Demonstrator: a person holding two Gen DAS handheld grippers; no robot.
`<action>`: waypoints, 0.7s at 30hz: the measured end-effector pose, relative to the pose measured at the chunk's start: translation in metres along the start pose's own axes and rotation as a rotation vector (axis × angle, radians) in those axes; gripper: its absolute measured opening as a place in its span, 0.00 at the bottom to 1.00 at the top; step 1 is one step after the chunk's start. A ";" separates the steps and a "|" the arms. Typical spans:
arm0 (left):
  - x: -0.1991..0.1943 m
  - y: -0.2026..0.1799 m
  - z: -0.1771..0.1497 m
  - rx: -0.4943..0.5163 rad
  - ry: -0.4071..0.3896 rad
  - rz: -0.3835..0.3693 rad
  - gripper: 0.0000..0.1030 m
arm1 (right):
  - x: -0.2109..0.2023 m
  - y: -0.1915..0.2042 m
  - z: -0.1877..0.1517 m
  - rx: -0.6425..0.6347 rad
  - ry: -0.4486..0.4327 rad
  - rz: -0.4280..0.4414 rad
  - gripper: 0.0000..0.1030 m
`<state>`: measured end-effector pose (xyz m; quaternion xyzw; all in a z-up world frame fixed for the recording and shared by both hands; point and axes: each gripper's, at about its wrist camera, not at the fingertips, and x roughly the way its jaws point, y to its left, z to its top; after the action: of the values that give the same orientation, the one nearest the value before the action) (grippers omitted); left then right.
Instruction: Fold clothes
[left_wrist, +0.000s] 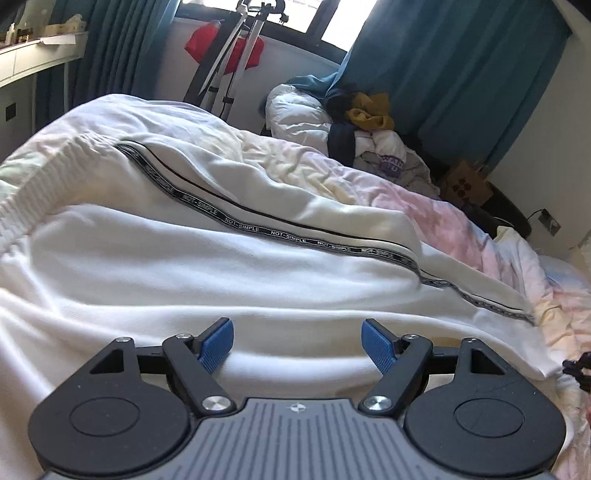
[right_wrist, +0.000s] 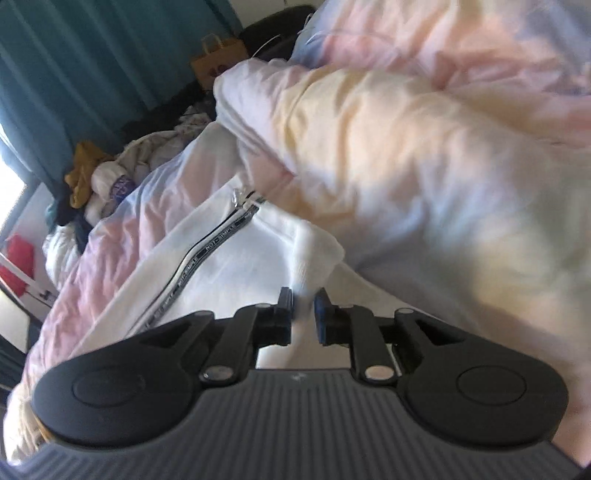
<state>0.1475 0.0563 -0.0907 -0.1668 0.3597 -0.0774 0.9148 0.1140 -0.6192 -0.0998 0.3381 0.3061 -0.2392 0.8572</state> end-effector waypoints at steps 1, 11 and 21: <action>-0.010 0.000 -0.001 -0.003 -0.006 -0.003 0.77 | -0.008 -0.005 -0.004 0.009 0.011 0.005 0.16; -0.116 0.033 -0.019 -0.114 -0.119 0.071 0.80 | -0.074 -0.062 -0.049 0.104 0.148 -0.003 0.22; -0.174 0.088 -0.039 -0.322 -0.150 0.198 0.81 | -0.096 -0.093 -0.059 0.128 0.153 -0.008 0.50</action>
<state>-0.0037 0.1744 -0.0391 -0.2802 0.3128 0.0840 0.9036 -0.0316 -0.6179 -0.1091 0.4081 0.3562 -0.2351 0.8070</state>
